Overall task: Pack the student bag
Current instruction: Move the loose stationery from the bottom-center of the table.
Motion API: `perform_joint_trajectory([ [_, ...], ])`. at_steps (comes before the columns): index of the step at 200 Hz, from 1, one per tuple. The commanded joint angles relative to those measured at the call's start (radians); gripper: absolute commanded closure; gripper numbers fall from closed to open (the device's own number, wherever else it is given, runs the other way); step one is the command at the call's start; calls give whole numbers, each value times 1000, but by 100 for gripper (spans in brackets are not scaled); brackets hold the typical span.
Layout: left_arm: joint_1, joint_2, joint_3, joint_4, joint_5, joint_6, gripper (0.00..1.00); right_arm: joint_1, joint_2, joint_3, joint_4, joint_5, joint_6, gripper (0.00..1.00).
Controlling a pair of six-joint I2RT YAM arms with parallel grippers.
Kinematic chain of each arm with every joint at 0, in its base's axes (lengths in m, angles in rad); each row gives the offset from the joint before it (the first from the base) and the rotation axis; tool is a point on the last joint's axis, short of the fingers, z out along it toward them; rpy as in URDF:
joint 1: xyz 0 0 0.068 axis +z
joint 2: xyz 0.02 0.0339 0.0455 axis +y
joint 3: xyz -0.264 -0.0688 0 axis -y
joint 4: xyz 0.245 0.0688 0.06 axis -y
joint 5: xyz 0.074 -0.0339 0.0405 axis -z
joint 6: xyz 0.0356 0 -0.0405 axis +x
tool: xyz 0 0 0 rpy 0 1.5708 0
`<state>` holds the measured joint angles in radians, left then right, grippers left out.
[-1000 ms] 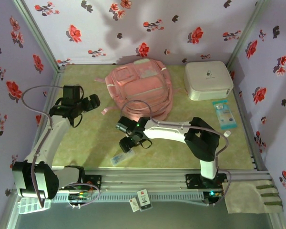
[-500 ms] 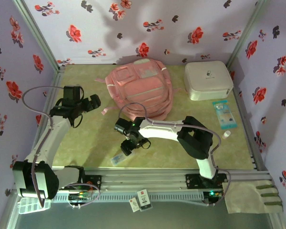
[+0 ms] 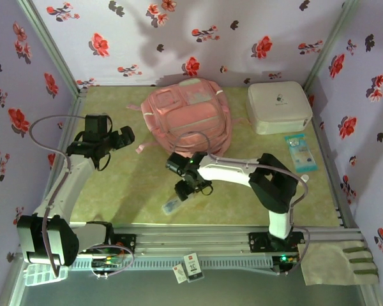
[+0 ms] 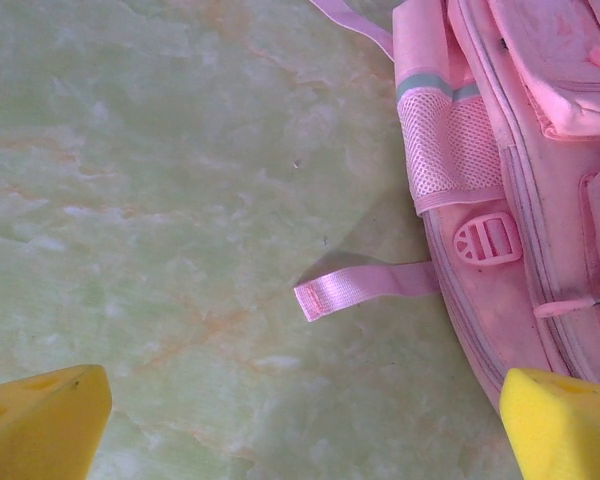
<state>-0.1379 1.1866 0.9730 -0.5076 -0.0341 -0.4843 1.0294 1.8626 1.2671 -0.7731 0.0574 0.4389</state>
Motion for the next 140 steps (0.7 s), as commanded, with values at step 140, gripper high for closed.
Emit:
perform_joint_trajectory([
  [140,9,8,3,6,4,23,0,61,90,158,-36,138,203,5],
])
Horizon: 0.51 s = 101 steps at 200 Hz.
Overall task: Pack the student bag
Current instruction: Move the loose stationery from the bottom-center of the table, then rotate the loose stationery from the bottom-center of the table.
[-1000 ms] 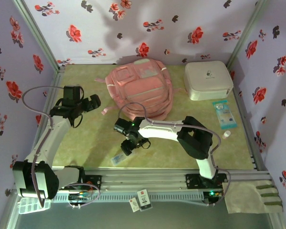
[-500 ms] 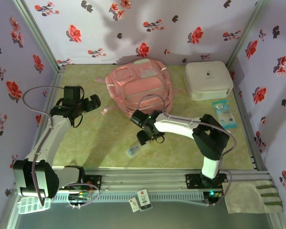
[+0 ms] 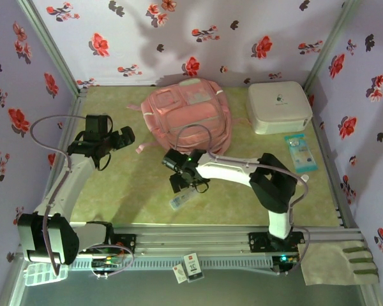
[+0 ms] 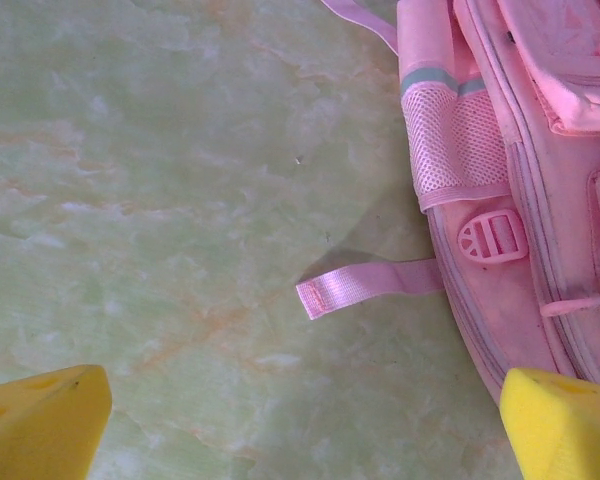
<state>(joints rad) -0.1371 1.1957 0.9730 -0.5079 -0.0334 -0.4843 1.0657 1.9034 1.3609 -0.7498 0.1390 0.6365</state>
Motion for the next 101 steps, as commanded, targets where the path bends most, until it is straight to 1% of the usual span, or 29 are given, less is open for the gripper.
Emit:
perform_joint_trajectory([
  [1,8,-1,3,6,3,23,0,26,51,65,-62,57,4,5],
  [43,9,0,3,10,6,21,0,71,82,74,-145,69,-42,2],
  [101,9,15,7,18,20,17,0,71,-16,-40,-155,88,-14,1],
])
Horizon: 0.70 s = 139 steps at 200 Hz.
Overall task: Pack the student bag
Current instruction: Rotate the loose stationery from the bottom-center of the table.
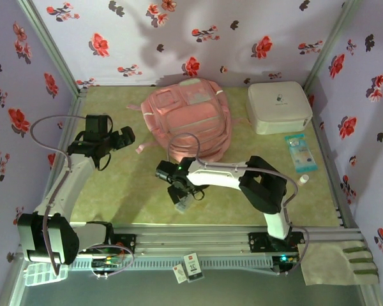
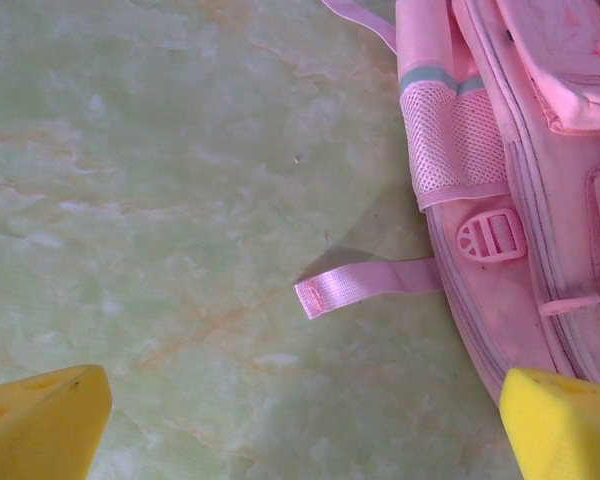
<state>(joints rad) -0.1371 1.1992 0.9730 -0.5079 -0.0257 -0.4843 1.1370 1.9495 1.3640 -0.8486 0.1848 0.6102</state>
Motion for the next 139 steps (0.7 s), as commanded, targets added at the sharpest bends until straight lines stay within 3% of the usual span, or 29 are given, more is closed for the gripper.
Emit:
perform_joint_trajectory([
  [1,9,12,8,17,13,17,0,0,-63,-45,-57,43,14,1],
  [42,8,22,13,17,25,13,0,-3,-94,-109,-42,31,78,3],
  [83,9,22,17,14,28,15,0,-12,-93,-144,74,-84,50,18],
  [139,9,15,16,4,38,24,0,-28,-56,-156,113,-103,18,33],
])
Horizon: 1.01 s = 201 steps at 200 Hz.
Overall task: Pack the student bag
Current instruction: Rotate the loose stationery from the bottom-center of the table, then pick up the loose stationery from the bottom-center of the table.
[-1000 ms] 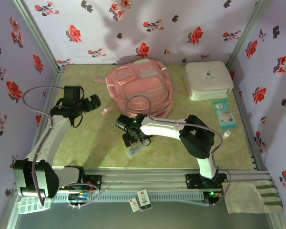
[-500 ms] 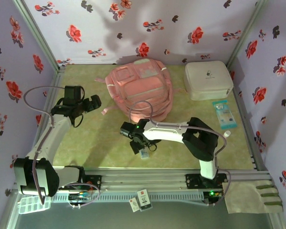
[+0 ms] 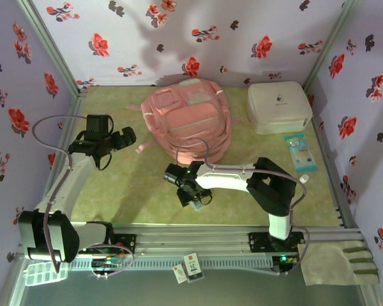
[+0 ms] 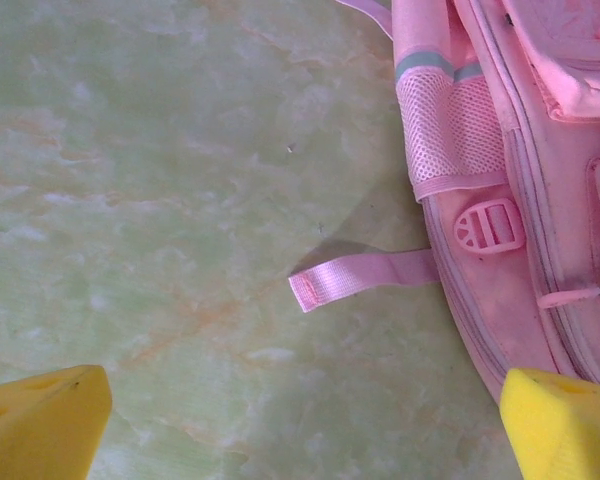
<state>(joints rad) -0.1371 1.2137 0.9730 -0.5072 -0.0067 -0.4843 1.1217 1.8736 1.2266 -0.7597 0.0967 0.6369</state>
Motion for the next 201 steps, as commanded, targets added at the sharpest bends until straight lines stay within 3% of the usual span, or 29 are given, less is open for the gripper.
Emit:
perform_joint_trajectory([
  [1,9,1,15,4,19,25,0,-14,20,-19,26,-15,-9,33],
  [93,-22,47,49,10,127,50,0,-38,17,-42,58,-14,-42,58],
  [155,-179,182,177,32,136,108,0,-104,-216,-162,116,47,-18,60],
  [201,-354,349,360,-36,95,280,0,-170,-425,-316,270,95,22,59],
])
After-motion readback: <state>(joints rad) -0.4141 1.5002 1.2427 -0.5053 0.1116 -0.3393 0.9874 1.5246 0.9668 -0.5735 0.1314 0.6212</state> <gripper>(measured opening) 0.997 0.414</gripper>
